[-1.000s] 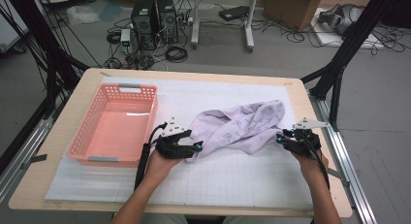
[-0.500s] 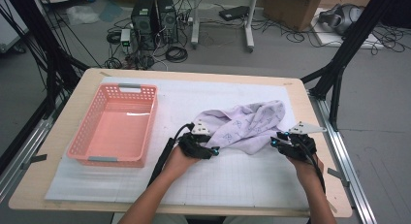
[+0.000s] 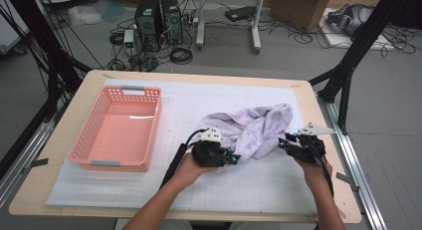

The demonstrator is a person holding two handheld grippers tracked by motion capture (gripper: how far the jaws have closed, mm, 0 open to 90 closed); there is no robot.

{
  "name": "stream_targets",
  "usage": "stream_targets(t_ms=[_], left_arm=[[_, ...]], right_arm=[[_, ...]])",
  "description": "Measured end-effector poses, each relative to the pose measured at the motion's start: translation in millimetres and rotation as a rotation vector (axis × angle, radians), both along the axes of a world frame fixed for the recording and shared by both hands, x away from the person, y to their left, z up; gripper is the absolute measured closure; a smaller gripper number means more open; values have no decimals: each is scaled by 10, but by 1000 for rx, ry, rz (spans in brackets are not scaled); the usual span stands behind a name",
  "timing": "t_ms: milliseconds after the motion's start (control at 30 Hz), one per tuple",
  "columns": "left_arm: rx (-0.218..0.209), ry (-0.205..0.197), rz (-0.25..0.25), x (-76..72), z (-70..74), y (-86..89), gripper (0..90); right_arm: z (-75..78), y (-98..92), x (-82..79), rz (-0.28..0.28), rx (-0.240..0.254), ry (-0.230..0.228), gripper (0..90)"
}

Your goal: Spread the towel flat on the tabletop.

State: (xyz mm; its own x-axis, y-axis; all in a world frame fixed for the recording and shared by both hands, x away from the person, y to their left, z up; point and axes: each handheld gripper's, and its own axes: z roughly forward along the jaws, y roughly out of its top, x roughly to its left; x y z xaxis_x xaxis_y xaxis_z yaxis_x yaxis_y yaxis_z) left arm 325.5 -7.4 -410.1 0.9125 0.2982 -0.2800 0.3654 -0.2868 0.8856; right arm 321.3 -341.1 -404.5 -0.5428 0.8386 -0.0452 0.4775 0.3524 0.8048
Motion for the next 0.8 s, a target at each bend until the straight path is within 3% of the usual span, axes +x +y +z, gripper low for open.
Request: stream_targets(t_ms=[67,167,267,333,500,700,800], left_arm=[[-62,18,47,54,7,61,811],[-109,29,141,139,7,159,811],[-117,39,259,236,-18,257,811],[-128,54,313,296,-46,308,811],[-168,79,352,360,-79,346,811],[-150,58,377,371,-83,361,811],[-138,44,394,378,-78,389,811]], right_arm=[[-3,15,-6,4,2,0,616],[-18,51,-6,13,14,8,621],[-53,132,15,36,18,21,637],[-74,206,33,53,26,30,649],[-102,457,96,129,62,49,702],[-206,819,210,204,51,96,707],[-279,963,275,204,48,119,696]])
